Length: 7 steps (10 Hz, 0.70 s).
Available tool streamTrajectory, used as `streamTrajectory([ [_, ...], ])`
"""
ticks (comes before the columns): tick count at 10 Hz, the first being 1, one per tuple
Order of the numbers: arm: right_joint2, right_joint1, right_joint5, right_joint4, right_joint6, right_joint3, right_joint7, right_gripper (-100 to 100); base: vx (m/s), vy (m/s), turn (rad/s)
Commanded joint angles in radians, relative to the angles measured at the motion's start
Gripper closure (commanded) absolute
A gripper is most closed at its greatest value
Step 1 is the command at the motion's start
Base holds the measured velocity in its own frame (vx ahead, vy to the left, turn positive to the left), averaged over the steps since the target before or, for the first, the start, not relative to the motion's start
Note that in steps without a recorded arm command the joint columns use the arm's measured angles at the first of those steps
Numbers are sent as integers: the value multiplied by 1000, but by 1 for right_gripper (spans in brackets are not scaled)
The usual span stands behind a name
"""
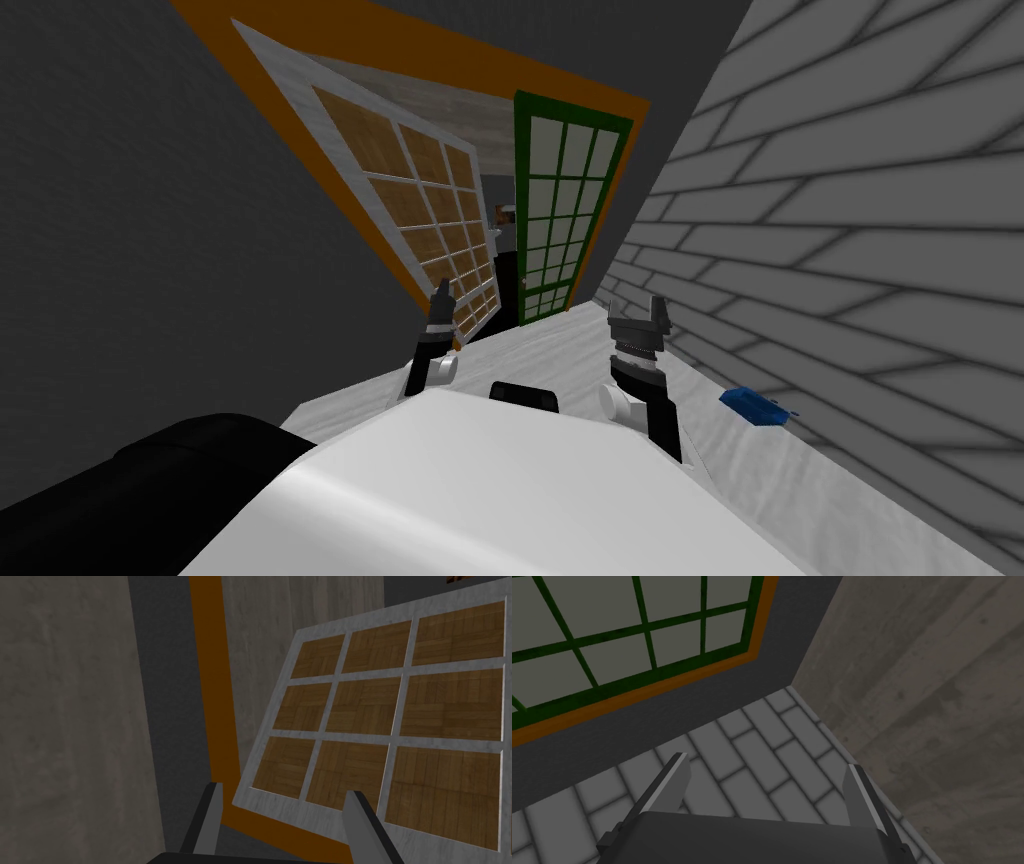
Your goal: Push the door open
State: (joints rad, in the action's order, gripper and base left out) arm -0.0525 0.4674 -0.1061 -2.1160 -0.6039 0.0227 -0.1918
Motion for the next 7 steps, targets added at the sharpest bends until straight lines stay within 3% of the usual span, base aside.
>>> streamTrajectory([
  [1,-2,-8,-16,38,-14,-13,-23,-100,105,-39,158],
  [7,-17,-46,-88,177,-55,-43,-119,-100,92,-38,176],
])
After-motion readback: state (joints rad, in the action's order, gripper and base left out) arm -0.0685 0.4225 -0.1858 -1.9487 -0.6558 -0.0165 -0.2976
